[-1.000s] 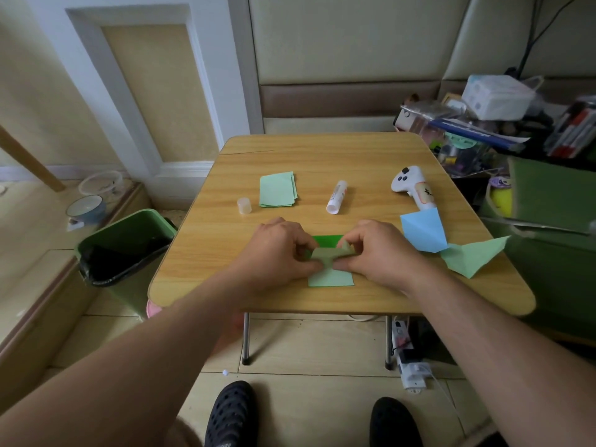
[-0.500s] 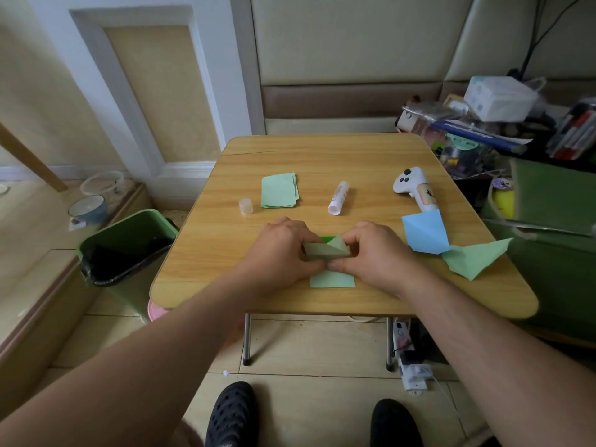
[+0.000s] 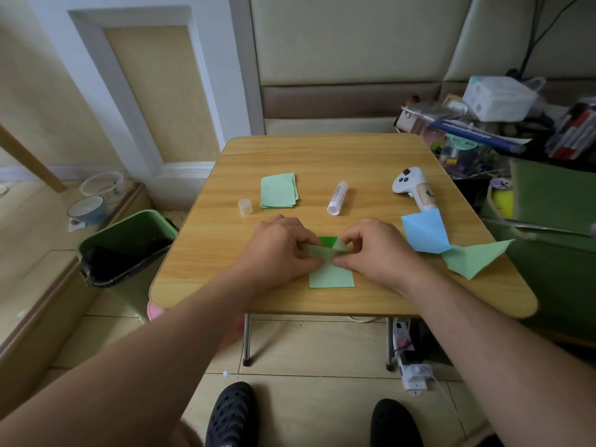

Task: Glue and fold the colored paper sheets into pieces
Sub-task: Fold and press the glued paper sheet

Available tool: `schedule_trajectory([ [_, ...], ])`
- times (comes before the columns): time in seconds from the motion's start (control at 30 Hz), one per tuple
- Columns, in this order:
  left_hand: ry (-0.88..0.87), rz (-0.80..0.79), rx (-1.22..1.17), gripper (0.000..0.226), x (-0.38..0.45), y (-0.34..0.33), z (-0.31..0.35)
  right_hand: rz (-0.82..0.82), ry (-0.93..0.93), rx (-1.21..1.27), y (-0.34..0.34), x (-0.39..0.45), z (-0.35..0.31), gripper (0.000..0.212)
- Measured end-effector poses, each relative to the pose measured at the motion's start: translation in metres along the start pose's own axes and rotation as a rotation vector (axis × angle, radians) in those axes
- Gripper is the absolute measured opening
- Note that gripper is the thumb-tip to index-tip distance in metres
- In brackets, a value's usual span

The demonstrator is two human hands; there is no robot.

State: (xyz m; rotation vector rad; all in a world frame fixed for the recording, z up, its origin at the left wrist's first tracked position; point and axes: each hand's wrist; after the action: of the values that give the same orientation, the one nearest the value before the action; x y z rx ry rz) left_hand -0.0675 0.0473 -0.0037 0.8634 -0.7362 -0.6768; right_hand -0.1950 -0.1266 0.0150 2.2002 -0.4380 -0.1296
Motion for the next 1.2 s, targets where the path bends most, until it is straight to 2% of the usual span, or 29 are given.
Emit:
schedule_trajectory([
  [0.13,-0.014,0.013,0.041,0.029,0.001,-0.003,0.005,-0.004,0.007,-0.014,-0.004,0.001,-0.003,0.025],
  [0.37,0.037,0.038,0.068,0.017,0.0,0.004,-0.007,0.016,-0.024,-0.011,0.006,0.003,0.009,0.011],
  [0.53,0.027,0.028,0.073,0.026,0.002,0.0,0.001,0.031,-0.014,-0.011,-0.001,0.004,0.003,0.016],
  [1.2,0.048,0.061,0.084,0.025,0.008,-0.007,0.006,0.045,0.002,-0.022,-0.008,0.012,0.002,0.019],
])
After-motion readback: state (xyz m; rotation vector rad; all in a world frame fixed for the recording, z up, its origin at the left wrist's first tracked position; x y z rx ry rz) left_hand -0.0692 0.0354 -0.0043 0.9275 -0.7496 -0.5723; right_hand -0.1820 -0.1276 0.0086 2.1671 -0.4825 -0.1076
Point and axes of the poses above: each hand's wrist, its own x-axis towards the middle knuckle, its own y-axis out of the back of the hand, z = x × y, and after that the axes turned 3 degrees about y, right-handed
